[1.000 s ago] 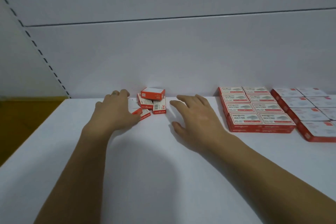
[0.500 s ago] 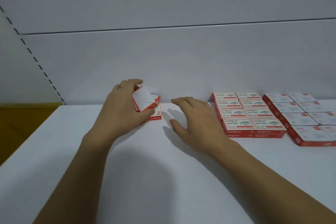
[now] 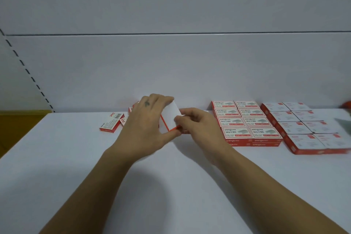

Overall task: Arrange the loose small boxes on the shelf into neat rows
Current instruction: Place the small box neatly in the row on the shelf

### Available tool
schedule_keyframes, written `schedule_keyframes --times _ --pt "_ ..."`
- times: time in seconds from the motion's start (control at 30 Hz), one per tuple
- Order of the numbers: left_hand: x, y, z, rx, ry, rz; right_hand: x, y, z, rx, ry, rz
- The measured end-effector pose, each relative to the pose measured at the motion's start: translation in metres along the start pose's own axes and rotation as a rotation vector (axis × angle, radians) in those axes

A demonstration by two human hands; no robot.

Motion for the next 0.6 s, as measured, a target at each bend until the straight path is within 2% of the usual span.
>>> schedule_keyframes --times 0.13,0.23,0.33,0.43,0.53,0.6 --pt "-0.006 -0.001 0.003 -0.089 0.013 -0.006 0.0 -0.004 -0.007 0.058 -0.109 0.078" --pt "-0.009 -0.001 0.002 -0.041 0.081 -0.025 0.0 -0.005 -0.011 0.08 -0.237 0.14" --pt "-0.009 -0.002 -0.004 0.028 0.262 -0.081 -0.002 -0.006 -0.011 0.042 -0.257 0.186" --pt "-0.012 -0.004 -0.008 0.023 0.45 -0.243 -0.001 -0.005 -0.006 -0.014 -0.21 0.225" --pt "-0.018 -0.004 -0.008 0.013 0.723 -0.503 -0.004 -0.005 -0.005 0.021 -0.12 0.132" --pt "-0.021 -0.003 -0.009 0.0 0.817 -0.594 -0.006 -0.003 -0.004 0.029 -0.12 0.053"
Point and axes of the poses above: each hand's wrist, its own y-axis away from the middle knuckle, its own z-axis out of the palm, x = y × z, the point moved 4 cm from there along -y, towards the middle knuckle, and after that the axes turned 2 degrees about -y, right-handed, at the moved point
